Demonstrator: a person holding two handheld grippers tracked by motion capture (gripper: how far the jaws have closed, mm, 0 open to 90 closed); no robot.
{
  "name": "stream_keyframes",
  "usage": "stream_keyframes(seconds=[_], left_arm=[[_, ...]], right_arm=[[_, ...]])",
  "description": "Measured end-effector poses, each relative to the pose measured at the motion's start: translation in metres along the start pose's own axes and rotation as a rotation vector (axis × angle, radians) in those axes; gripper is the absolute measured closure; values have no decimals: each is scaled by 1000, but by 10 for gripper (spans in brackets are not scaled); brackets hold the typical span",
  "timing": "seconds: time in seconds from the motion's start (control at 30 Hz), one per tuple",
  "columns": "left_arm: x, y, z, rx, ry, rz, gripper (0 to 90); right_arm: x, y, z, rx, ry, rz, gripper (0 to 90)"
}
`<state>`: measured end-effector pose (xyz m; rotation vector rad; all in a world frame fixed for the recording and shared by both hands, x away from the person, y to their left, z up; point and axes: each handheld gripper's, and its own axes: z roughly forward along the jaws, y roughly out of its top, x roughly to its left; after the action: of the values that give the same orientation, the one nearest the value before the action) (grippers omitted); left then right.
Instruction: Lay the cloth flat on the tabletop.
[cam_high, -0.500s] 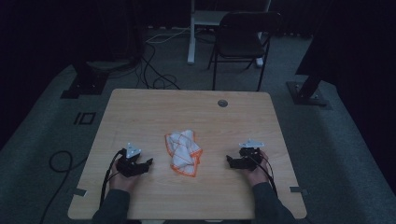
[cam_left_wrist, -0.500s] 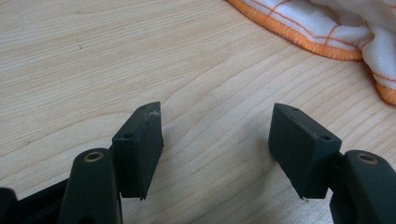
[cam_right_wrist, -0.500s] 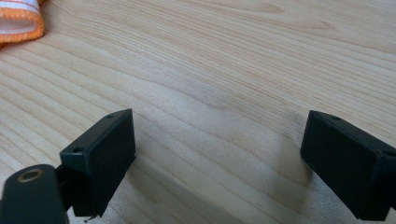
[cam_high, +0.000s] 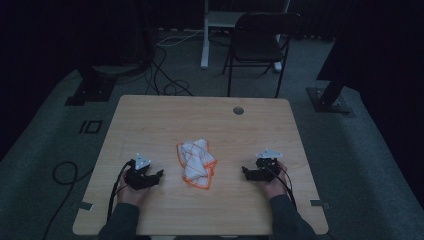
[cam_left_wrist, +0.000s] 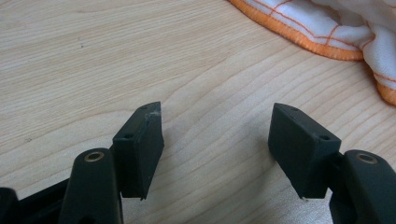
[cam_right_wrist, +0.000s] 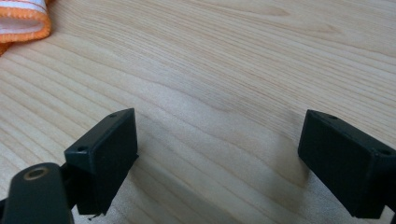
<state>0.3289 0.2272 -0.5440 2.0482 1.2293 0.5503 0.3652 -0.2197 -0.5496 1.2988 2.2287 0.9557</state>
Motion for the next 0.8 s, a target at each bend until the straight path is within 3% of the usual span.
stream_keyframes(seconds=[0.2, 0.5, 0.8], left_arm=[[-2, 2, -1, 5, 0, 0, 472], [-3, 2, -1, 4, -16, -26, 477], [-9, 4, -6, -27, -21, 1, 480]], right_arm=[[0, 0, -2, 8, 10, -9, 142], [4, 1, -5, 4, 9, -15, 274], [12, 5, -14, -25, 30, -39, 345]])
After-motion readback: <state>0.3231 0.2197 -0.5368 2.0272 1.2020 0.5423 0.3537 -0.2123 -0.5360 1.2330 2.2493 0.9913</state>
